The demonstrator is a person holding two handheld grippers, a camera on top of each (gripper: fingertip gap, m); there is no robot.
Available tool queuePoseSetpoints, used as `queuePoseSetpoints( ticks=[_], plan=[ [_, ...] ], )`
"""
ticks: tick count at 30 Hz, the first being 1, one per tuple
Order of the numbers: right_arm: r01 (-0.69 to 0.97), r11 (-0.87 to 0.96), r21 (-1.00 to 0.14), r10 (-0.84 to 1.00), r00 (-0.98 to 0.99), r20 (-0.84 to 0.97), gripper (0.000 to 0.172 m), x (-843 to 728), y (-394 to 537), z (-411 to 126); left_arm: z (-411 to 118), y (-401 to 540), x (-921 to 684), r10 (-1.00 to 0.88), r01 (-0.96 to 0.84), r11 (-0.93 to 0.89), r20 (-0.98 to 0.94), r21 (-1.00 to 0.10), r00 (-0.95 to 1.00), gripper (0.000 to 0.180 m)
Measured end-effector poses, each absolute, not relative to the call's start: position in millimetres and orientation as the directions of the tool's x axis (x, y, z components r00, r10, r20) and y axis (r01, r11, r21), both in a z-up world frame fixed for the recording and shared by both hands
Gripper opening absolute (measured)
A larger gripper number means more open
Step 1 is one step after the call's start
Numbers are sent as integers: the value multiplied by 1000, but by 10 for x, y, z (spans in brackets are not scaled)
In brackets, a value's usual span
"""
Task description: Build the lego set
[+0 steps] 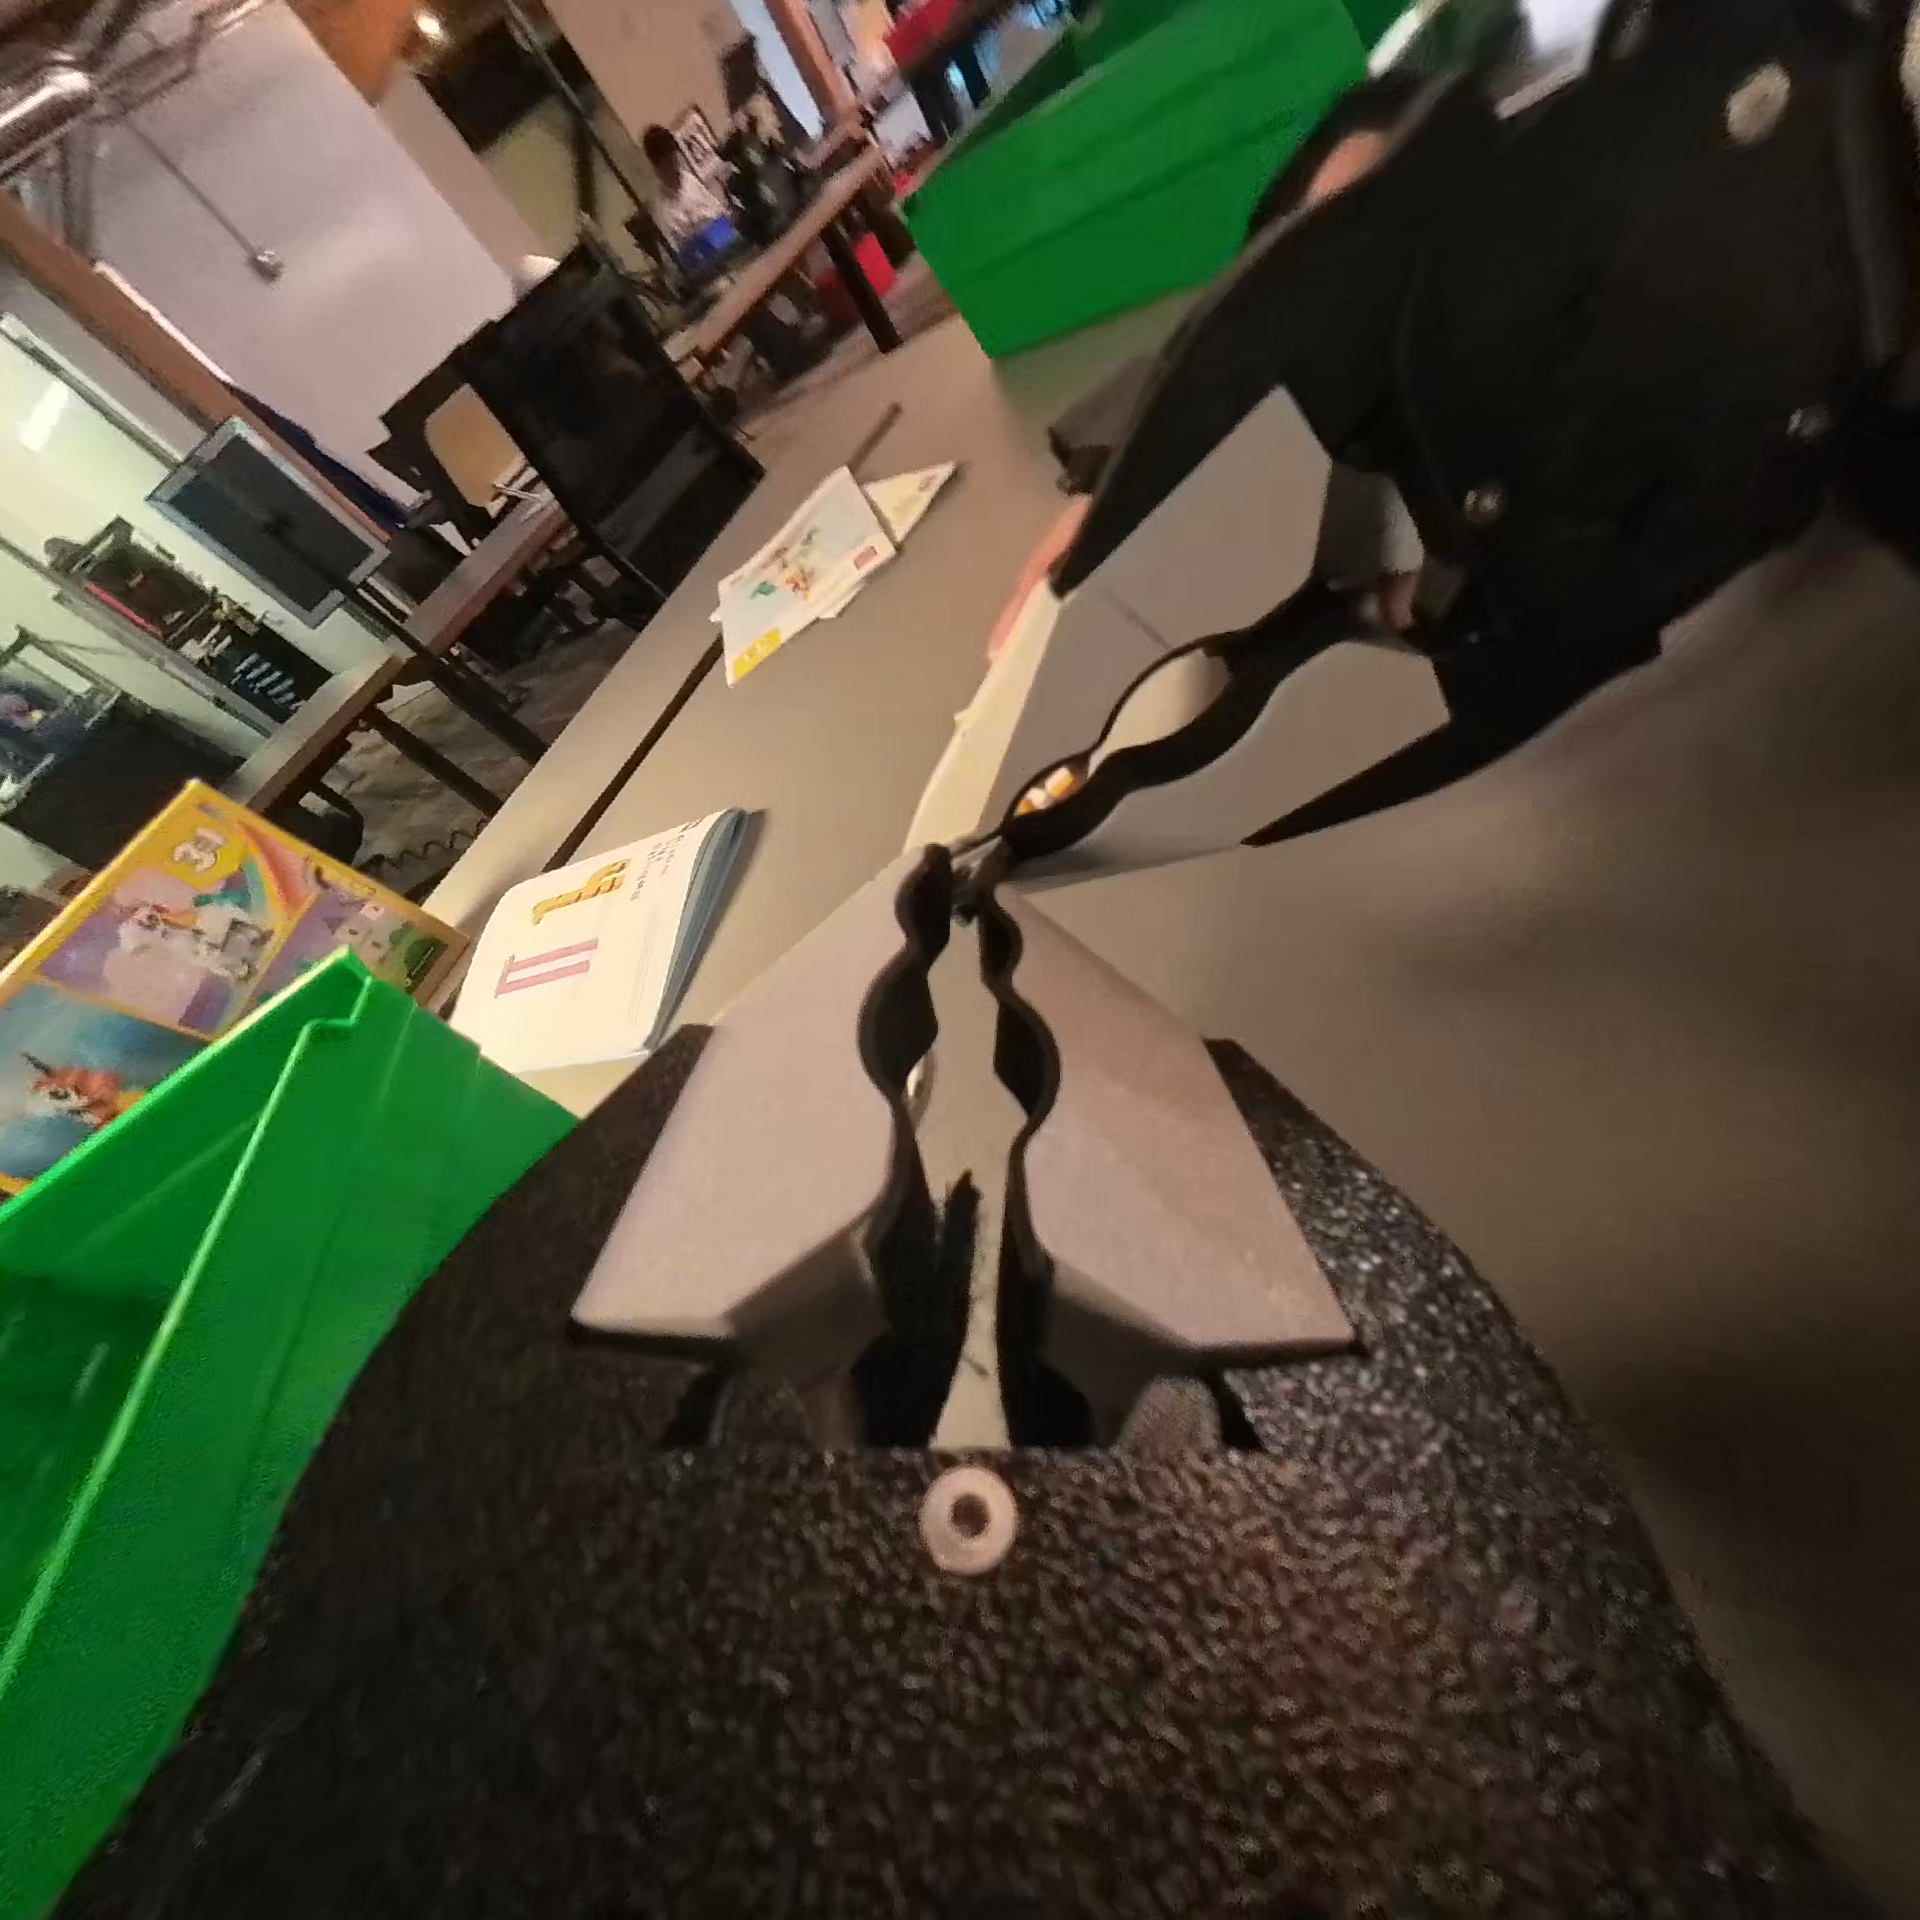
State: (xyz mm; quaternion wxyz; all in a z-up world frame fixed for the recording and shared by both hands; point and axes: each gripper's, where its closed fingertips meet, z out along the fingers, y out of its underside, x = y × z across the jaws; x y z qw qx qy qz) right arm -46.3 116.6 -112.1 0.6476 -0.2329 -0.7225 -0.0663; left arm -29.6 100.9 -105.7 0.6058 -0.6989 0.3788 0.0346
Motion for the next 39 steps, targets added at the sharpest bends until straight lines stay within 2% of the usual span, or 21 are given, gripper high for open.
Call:
queuePoseSetpoints(
  ticks=[5, 9, 12, 14, 17, 21, 25, 35, 39],
  plan=[
    [412, 892, -186, 188, 36, 981, 1, -476, 1134, -974, -901, 975, -317, -491, -348, 29, -316, -937, 812, 1],
    [429, 903, -38, 72, -63, 995, 0, -495, 1162, -1231, -371, 945, -650, -441, -53, 103, -94, -993, 893, 1],
    [408, 898, -162, 165, 30, 986, 0, -503, 1159, -1106, -265, 961, -926, -365, -105, 73, -124, -992, 923, 2],
    [424, 888, -180, 184, 33, 982, 1, -486, 1217, -1111, -203, 985, -1259, -224, -181, 23, -182, -983, 958, 3],
    [420, 886, -199, 206, 28, 978, 1, -480, 1243, -1130, -151, 1020, -1805, -49, -172, -146, -166, -974, 985, 4],
    [408, 884, -227, 237, 27, 971, 1, -480, 1240, -1135, -449, 1114, -2507, 56, -142, -473, -191, -870, 980, 4],
    [384, 892, -238, 254, 8, 967, 1, -491, 1188, -1166, -901, 1223, -2968, 33, -58, -716, -116, -696, 993, 4],
    [355, 903, -243, 268, -22, 963, 2, -513, 1105, -1211, -1566, 1390, -3492, 137, 131, -893, 17, -430, 990, 10],
    [358, 897, -261, 283, -11, 959, 1, -498, 1128, -1187, -1622, 1366, -3434, 132, 139, -915, 45, -380, 990, 28]
  ],
)
